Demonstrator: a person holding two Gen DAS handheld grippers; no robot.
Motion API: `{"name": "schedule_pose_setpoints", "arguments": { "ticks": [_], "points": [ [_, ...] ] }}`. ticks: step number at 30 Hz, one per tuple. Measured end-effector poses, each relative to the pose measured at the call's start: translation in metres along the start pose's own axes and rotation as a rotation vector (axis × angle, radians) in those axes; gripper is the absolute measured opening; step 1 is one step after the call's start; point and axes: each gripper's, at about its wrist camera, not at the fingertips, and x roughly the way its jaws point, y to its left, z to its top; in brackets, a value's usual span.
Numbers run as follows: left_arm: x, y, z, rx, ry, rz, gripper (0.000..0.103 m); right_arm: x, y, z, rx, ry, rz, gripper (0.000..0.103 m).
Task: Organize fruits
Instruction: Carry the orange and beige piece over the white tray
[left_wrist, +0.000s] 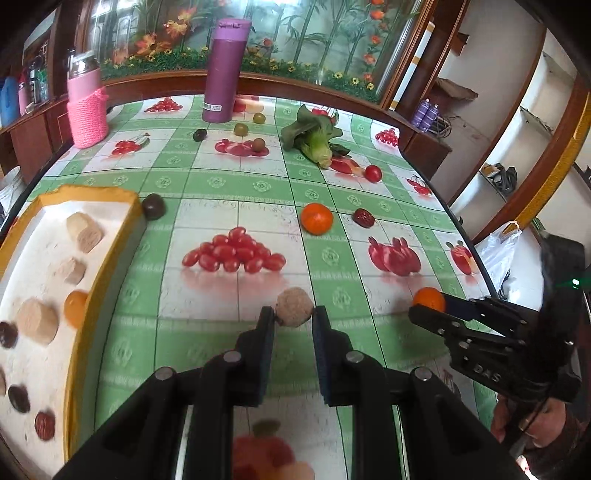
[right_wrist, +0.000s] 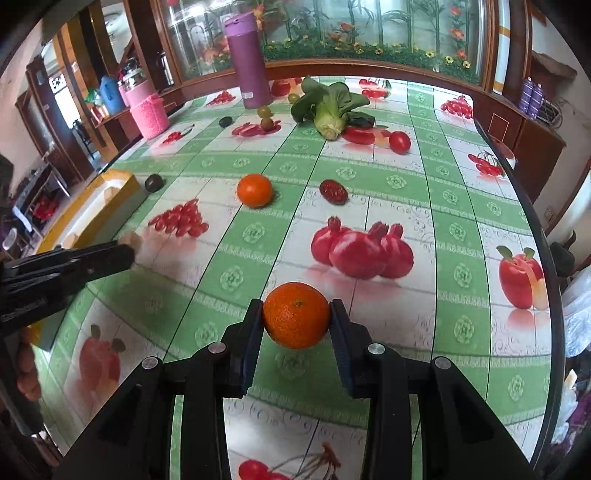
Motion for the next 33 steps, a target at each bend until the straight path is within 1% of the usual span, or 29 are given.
{"name": "schedule_pose_setpoints", "arguments": {
  "ticks": [4, 8, 13, 21, 27, 30, 33],
  "points": [
    [-0.021, 0.009, -0.015, -0.027, -0.011, -0.006, 0.023, 0.000, 0.010, -0.005, -0.011, 0.014, -0.003, 0.035],
    [-0.043, 0.024, -0.025, -0.063, -0.040, 0.007, 0.023, 0.001, 0.030, 0.000, -0.028, 0.013, 0.023, 0.035],
    [-0.069, 0.056, -0.030, -0.125, -0.082, 0.038, 0.023, 0.001, 0.073, 0.018, -0.090, -0.003, 0.073, 0.035],
    [-0.108, 0.124, -0.047, -0.224, -0.128, 0.165, 0.023, 0.009, 0.152, 0.055, -0.180, -0.017, 0.179, 0.034],
    [-0.121, 0.170, -0.066, -0.277, -0.121, 0.257, 0.023, 0.026, 0.215, 0.083, -0.258, -0.013, 0.236, 0.034],
    [-0.121, 0.187, -0.074, -0.303, -0.106, 0.276, 0.023, 0.040, 0.240, 0.095, -0.280, 0.003, 0.257, 0.034],
    [-0.115, 0.198, -0.079, -0.328, -0.087, 0.279, 0.023, 0.057, 0.260, 0.107, -0.290, 0.024, 0.274, 0.034]
  ]
}}
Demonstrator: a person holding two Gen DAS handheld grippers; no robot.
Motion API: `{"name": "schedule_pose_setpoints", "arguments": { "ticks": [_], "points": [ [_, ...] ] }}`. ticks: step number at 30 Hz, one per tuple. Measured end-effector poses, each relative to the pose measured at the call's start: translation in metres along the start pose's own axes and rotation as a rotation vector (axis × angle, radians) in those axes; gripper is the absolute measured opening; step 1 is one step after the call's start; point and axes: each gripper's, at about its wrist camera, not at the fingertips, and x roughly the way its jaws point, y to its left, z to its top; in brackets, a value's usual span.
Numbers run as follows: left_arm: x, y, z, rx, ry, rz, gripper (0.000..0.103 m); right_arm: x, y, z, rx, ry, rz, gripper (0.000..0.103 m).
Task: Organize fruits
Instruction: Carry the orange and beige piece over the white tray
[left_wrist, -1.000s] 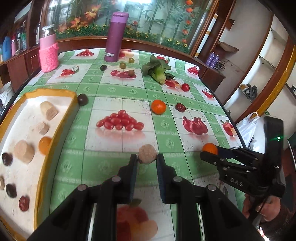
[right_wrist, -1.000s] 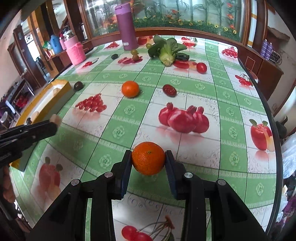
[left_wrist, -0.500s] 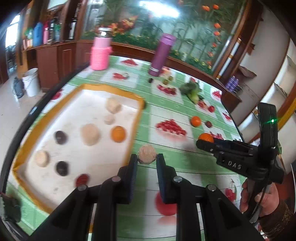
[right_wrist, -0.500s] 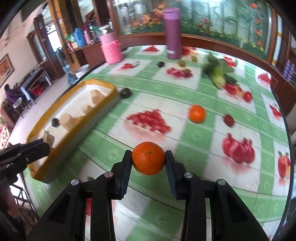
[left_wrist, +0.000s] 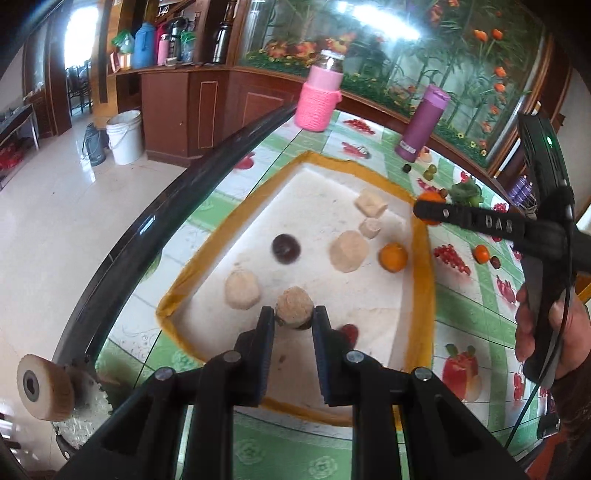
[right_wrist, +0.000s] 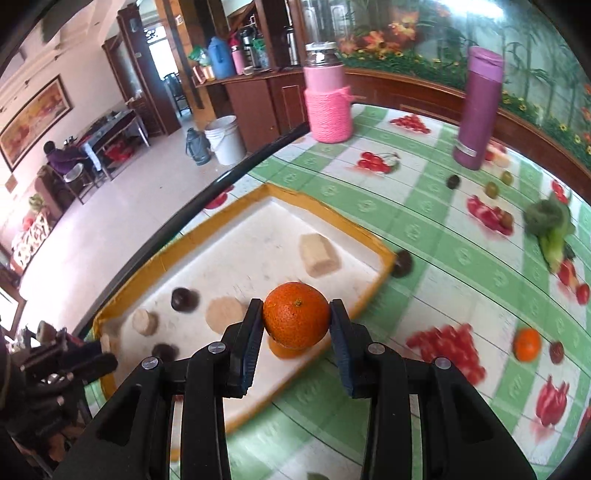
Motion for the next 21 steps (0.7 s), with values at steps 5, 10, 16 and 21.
{"name": "schedule_pose_setpoints", "arguments": {
  "ticks": [5, 10, 16, 21],
  "points": [
    [0.011, 0.011, -0.002, -0.010, 0.028, -0.003, 0.023, 0.031, 0.011, 0.019, -0.016, 0.036, 0.005, 0.034],
    [0.020, 0.018, -0.003, -0.013, 0.046, 0.003, 0.023, 0.060, 0.017, 0.026, -0.036, 0.085, -0.003, 0.034],
    [0.026, 0.017, -0.004, 0.003, 0.055, 0.026, 0.023, 0.082, 0.017, 0.028, -0.053, 0.135, -0.004, 0.035],
    [0.033, 0.011, -0.006, 0.050, 0.063, 0.065, 0.024, 0.094, 0.020, 0.028, -0.092, 0.175, -0.027, 0.035]
  ]
}}
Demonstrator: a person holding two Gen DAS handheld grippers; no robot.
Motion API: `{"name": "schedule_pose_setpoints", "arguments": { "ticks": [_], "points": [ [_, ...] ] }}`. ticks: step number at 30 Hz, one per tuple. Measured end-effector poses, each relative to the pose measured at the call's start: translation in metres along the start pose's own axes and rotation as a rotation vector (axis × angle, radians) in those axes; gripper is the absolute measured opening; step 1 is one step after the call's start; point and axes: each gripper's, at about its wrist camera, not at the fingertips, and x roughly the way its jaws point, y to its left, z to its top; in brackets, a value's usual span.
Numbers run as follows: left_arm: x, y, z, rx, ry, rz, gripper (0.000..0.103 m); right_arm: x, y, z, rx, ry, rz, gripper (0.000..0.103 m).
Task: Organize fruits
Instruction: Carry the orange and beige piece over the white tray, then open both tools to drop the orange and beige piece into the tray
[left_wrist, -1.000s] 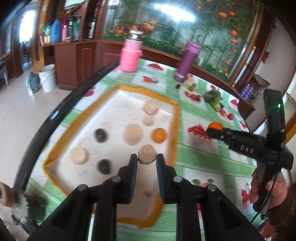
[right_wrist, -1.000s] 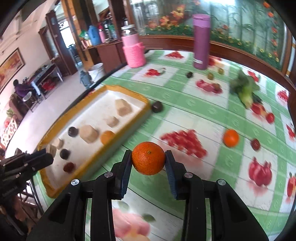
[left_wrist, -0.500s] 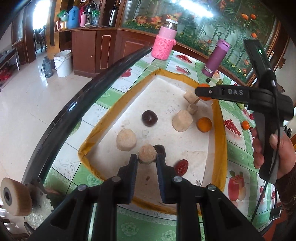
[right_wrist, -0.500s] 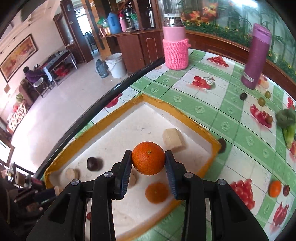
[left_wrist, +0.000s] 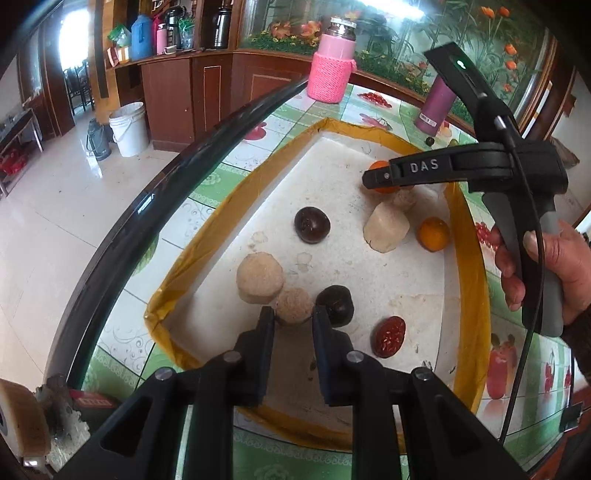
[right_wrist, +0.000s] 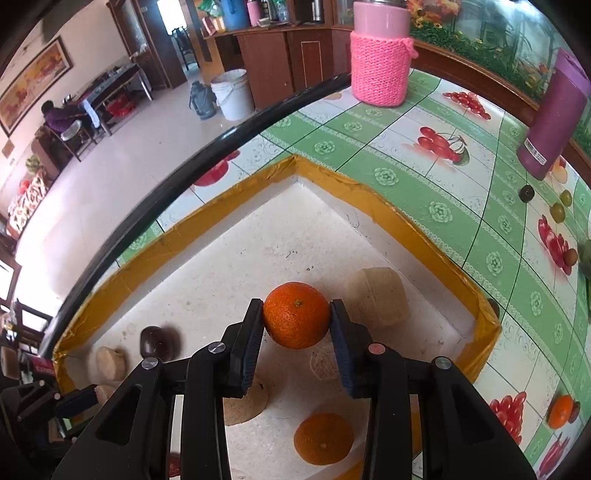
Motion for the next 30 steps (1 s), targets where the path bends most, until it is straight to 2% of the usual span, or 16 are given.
{"name": "schedule_pose_setpoints", "arguments": {
  "ticks": [8, 13, 16, 18, 21, 26, 28, 30],
  "points": [
    [0.002, -0.001, -0.001, 0.003, 0.002, 0.010, 0.024, 0.006, -0.002, 0.001, -0.008, 0.019, -0.007, 0.035],
    [0.001, -0.003, -0.001, 0.009, 0.005, 0.019, 0.025, 0.005, -0.003, -0.003, 0.001, 0.022, -0.029, 0.041],
    [-0.001, -0.006, -0.002, 0.016, 0.002, 0.019, 0.034, 0.002, -0.006, -0.006, 0.010, 0.023, -0.034, 0.042],
    [-0.004, -0.009, -0.004, 0.024, -0.005, 0.023, 0.046, -0.004, -0.006, -0.010, 0.009, 0.018, -0.046, 0.043],
    [-0.009, -0.013, -0.006, 0.038, -0.016, 0.037, 0.059, -0.013, -0.006, -0.017, 0.011, 0.006, -0.056, 0.043],
    [-0.017, -0.014, -0.009, 0.043, -0.020, 0.044, 0.064, -0.033, -0.005, -0.034, 0.016, -0.015, -0.063, 0.048],
    [-0.021, -0.015, -0.010, 0.047, -0.024, 0.050, 0.069, -0.042, -0.005, -0.042, 0.030, -0.029, -0.065, 0.058],
    [-0.025, -0.017, -0.011, 0.055, -0.039, 0.064, 0.077, -0.054, -0.006, -0.050, 0.049, -0.050, -0.060, 0.059]
  ]
}}
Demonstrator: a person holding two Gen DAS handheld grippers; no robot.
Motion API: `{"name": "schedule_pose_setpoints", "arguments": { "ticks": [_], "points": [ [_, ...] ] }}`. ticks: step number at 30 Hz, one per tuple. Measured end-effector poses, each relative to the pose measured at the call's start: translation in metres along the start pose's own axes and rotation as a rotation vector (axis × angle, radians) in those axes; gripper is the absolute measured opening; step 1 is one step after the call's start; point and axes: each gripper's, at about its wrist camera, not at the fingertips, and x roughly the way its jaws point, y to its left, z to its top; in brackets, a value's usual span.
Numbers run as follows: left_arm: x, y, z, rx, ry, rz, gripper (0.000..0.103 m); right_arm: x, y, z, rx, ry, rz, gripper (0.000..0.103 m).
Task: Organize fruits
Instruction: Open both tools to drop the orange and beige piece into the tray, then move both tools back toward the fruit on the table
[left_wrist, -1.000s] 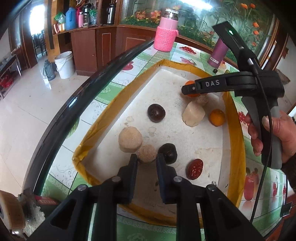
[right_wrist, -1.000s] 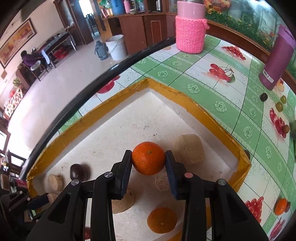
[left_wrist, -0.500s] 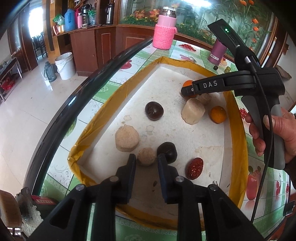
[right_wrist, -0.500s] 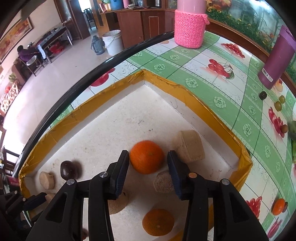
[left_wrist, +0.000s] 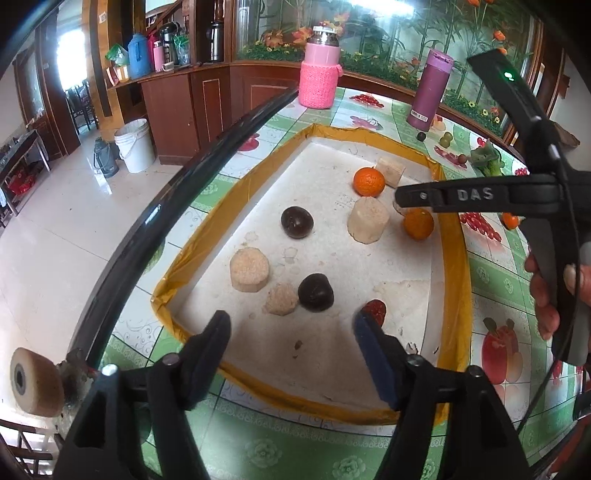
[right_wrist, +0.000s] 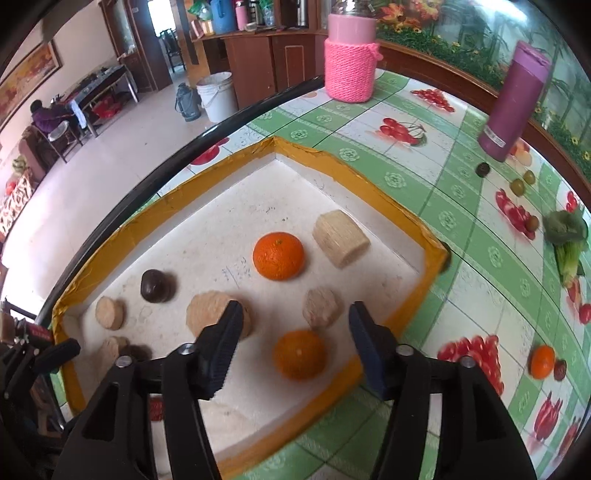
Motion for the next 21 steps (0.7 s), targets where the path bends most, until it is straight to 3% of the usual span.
{"name": "schedule_pose_setpoints", "arguments": {
  "ticks": [10, 14, 21],
  "points": [
    [-0.005, -0.015, 0.003, 0.031, -0.004, 0.026, 0.084, -0.054, -0.013, -0.037, 0.041, -0.076, 0.003, 0.060],
    [-0.011, -0.028, 0.005, 0.042, -0.014, 0.017, 0.085, -0.065, -0.034, -0.060, 0.083, -0.087, -0.016, 0.074],
    [-0.019, -0.064, 0.014, 0.084, -0.031, -0.031, 0.086, -0.074, -0.077, -0.115, 0.192, -0.053, -0.043, 0.074]
  ]
}}
